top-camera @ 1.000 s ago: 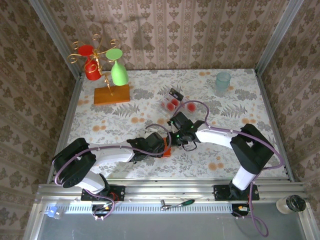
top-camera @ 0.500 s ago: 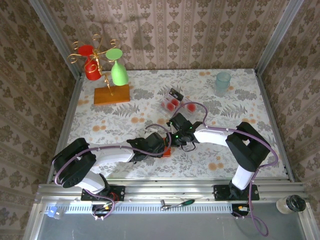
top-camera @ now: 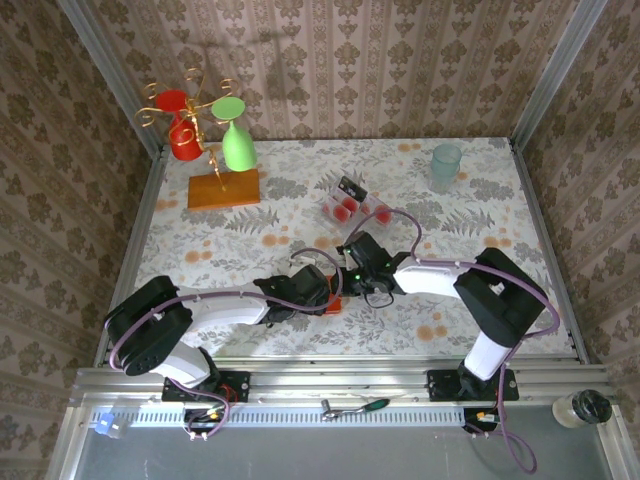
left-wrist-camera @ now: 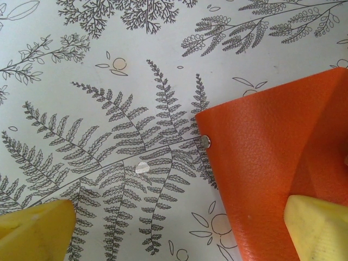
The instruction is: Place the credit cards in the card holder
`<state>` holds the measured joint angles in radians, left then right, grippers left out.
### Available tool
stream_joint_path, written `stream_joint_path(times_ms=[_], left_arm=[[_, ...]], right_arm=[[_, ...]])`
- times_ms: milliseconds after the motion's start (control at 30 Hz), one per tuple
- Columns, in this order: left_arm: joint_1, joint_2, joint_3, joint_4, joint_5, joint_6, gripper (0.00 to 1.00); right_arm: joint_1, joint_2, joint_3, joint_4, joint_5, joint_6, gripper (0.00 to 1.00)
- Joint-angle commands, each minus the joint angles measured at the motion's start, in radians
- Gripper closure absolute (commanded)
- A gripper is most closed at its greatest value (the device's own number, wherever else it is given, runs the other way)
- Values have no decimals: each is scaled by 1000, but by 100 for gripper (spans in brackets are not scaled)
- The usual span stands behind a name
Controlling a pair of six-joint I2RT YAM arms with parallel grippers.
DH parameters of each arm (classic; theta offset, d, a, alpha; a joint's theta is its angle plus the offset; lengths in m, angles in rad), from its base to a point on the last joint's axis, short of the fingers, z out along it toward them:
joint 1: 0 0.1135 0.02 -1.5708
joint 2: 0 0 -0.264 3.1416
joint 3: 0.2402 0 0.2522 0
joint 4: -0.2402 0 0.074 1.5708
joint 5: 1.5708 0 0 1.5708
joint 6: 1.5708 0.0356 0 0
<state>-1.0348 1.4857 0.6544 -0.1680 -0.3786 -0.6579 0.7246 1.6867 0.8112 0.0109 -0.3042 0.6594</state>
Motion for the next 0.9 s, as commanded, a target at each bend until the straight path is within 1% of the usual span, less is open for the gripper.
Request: stream_joint_path(times_ms=[0, 133, 333, 633, 867], left_arm=[[-7, 25, -22, -35, 0, -2, 0], [-7, 25, -21, -38, 1, -2, 0], [-7, 28, -24, -33, 3, -4, 0], [-7, 30, -30, -25, 6, -9, 0], [-8, 31, -35, -21, 8, -11, 0]], right_arm=[[18, -1, -64, -72, 21, 9, 100], [17, -17, -82, -63, 32, 9, 100], [23, 11, -74, -60, 28, 7, 100], [71, 38, -67, -78, 64, 2, 100], [76, 45, -94, -59, 79, 26, 100]])
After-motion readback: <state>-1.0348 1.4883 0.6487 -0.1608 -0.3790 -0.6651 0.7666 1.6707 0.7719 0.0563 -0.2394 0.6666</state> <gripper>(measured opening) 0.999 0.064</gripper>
